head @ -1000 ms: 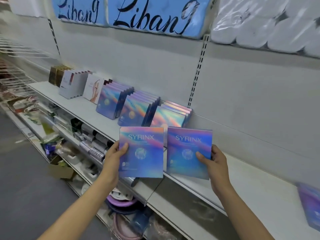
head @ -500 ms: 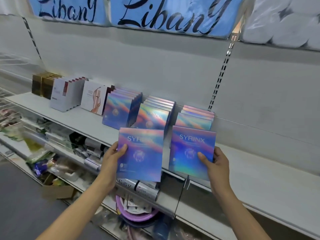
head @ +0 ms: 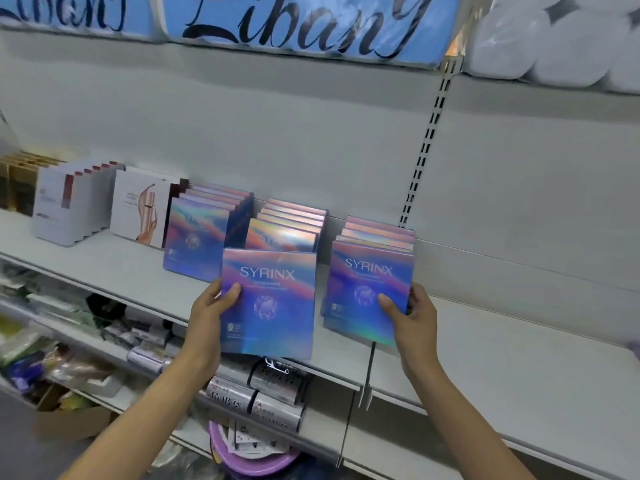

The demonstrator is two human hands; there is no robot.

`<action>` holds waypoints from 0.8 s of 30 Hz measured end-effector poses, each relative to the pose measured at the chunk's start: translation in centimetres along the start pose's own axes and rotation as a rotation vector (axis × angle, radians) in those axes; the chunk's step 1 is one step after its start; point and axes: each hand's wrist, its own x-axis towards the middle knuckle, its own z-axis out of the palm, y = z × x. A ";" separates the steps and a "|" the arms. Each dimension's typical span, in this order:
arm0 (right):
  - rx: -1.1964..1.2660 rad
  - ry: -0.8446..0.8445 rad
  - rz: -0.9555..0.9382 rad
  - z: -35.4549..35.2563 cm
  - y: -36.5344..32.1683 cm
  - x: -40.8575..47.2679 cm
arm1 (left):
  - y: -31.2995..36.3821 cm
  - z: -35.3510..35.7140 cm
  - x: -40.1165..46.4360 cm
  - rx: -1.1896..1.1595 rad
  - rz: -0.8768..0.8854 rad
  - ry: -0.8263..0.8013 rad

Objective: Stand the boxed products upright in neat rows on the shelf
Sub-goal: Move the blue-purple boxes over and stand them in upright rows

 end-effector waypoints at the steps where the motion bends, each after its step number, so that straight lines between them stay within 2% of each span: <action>1: -0.025 0.001 -0.015 0.1 0.2 0.3 | -0.2 0.2 0.4 -0.005 0.004 -0.002; 5: -0.121 -0.003 -0.092 0.7 0.7 0.6 | -1.1 1.0 1.4 -0.039 -0.004 -0.022; 12: -0.150 0.165 -0.116 2.0 1.5 -0.4 | -1.6 1.2 3.1 -0.049 -0.057 -0.076; 16: -0.288 0.245 -0.144 2.7 2.1 -0.2 | -1.1 1.1 4.2 -0.053 -0.086 -0.115; 24: -0.321 0.180 -0.071 3.0 3.4 1.2 | -1.0 1.0 4.6 -0.043 -0.099 -0.214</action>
